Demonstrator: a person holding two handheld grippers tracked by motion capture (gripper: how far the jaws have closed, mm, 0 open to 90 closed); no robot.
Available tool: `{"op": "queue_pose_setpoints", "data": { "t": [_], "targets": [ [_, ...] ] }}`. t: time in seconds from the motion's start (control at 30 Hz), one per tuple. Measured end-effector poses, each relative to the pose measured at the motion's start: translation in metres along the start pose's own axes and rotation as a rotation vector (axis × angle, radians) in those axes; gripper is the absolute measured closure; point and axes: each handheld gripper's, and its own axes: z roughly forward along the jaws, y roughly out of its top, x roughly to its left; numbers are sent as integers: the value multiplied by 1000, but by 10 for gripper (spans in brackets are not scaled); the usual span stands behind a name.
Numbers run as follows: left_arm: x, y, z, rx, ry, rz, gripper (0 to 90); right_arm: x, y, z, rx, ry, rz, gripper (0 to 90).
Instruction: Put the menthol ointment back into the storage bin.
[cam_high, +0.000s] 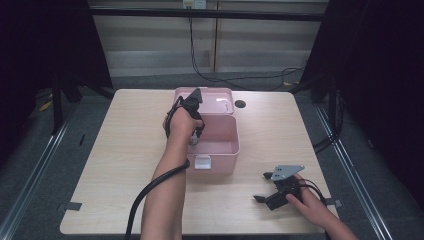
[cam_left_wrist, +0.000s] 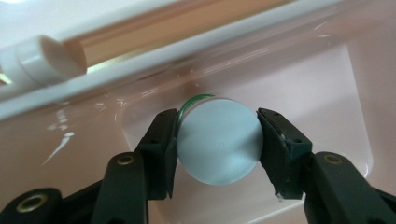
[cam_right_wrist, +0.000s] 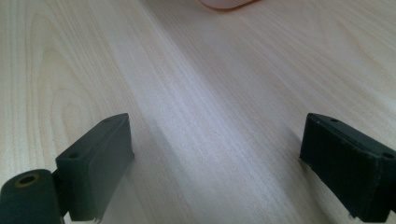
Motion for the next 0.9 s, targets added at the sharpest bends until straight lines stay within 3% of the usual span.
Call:
{"op": "queue_pose_setpoints", "data": {
  "t": [0.9],
  "targets": [
    [-3, 4, 12, -12, -2, 4, 499, 0, 0, 0, 0, 0, 0, 86]
  ]
}}
